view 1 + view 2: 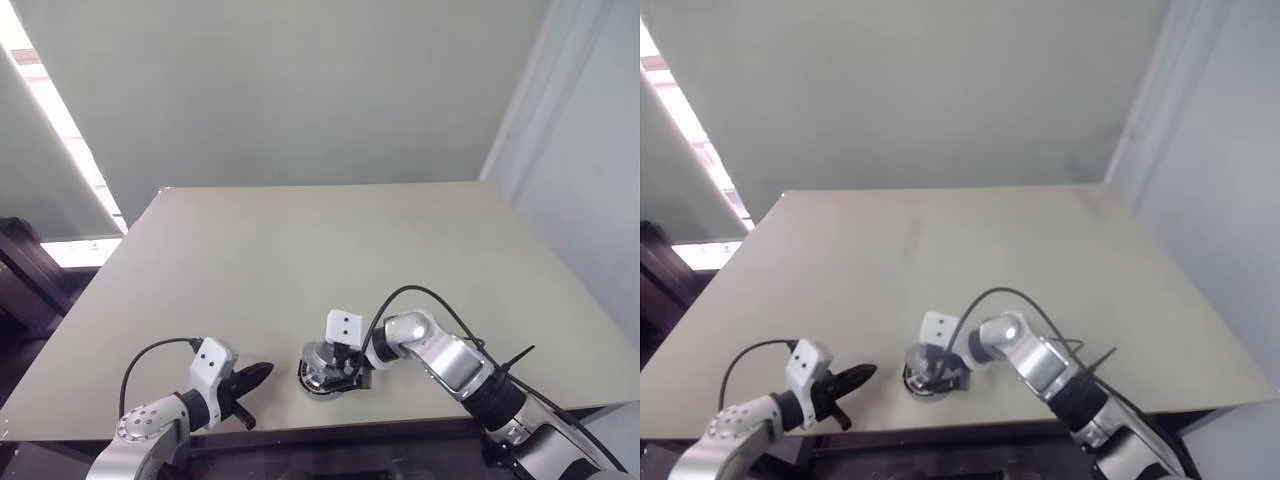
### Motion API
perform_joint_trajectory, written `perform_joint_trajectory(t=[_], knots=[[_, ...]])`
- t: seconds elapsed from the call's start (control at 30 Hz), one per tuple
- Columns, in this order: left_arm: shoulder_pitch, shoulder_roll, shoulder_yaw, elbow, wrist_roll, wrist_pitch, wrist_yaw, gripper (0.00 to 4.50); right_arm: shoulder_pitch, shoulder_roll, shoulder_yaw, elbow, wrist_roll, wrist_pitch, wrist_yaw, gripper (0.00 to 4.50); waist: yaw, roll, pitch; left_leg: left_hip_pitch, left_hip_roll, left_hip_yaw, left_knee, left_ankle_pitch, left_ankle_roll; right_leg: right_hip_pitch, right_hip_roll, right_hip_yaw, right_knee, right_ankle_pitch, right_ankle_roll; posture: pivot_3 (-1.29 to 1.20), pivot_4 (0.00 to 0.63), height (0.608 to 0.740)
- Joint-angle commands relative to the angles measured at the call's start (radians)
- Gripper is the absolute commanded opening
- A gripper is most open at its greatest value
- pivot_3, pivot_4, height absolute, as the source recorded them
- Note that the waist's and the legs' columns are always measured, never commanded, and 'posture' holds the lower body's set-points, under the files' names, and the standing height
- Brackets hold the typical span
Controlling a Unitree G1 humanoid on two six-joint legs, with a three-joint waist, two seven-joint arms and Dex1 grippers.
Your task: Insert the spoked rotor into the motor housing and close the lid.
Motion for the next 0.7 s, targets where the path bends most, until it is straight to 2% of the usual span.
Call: perform_joint_trajectory(t=[0.03, 0.2, 0.33, 0.5, 0.57, 0.67, 0.7], knots=[[-0.003, 0.012, 0.024, -0.041, -0.016, -0.004, -0.004, 0.0, -0.002, 0.017, -0.043, 0.001, 0.041, 0.017, 0.016, 4.46, 0.0, 0.0, 0.0, 0.0, 0.0, 0.0, 0.0, 0.0, 0.0, 0.0, 0.0, 0.0, 0.0, 0.0, 0.0, 0.0, 0.0, 0.74], [-0.001, 0.015, 0.025, -0.038, -0.015, -0.006, -0.008, 0.0, -0.026, -0.005, -0.1, -0.065, 0.151, 0.17, 0.099, 4.46, 0.0, 0.0, 0.0, 0.0, 0.0, 0.0, 0.0, 0.0, 0.0, 0.0, 0.0, 0.0, 0.0, 0.0, 0.0, 0.0, 0.0, 0.74], [-0.009, 0.011, 0.016, -0.032, -0.013, -0.008, -0.006, 0.0, -0.054, -0.026, -0.18, -0.137, 0.302, 0.313, 0.181, 4.46, 0.0, 0.0, 0.0, 0.0, 0.0, 0.0, 0.0, 0.0, 0.0, 0.0, 0.0, 0.0, 0.0, 0.0, 0.0, 0.0, 0.0, 0.74], [-0.016, 0.005, 0.012, -0.027, -0.012, -0.011, -0.006, 0.0, -0.077, 0.008, -0.31, -0.164, 0.461, 0.421, 0.176, 4.46, 0.0, 0.0, 0.0, 0.0, 0.0, -0.001, 0.0, 0.0, 0.0, 0.0, 0.001, 0.0, 0.0, 0.0, 0.0, 0.0, 0.0, 0.74], [-0.015, 0.003, 0.01, -0.028, -0.011, -0.011, -0.005, 0.0, -0.073, 0.004, -0.313, -0.134, 0.444, 0.359, 0.17, 4.46, 0.0, 0.0, 0.0, 0.0, 0.001, -0.001, 0.0, 0.0, 0.0, 0.0, 0.001, 0.0, 0.0, 0.0, 0.0, 0.0, 0.0, 0.74], [-0.011, 0.002, 0.012, -0.031, -0.012, -0.011, -0.004, 0.0, -0.024, 0.051, -0.351, -0.044, 0.401, 0.038, 0.189, 4.46, 0.0, 0.0, 0.0, 0.0, 0.001, 0.0, 0.0, 0.0, 0.0, 0.0, 0.001, 0.0, 0.0, 0.0, 0.0, 0.0, 0.0, 0.74], [-0.01, 0.002, 0.013, -0.033, -0.012, -0.011, -0.004, 0.0, -0.034, 0.033, -0.327, -0.009, 0.373, 0.01, 0.201, 4.46, 0.0, 0.0, 0.0, 0.0, 0.0, 0.0, 0.0, 0.0, 0.0, 0.0, 0.001, 0.0, 0.0, 0.0, 0.0, 0.0, 0.0, 0.74]])
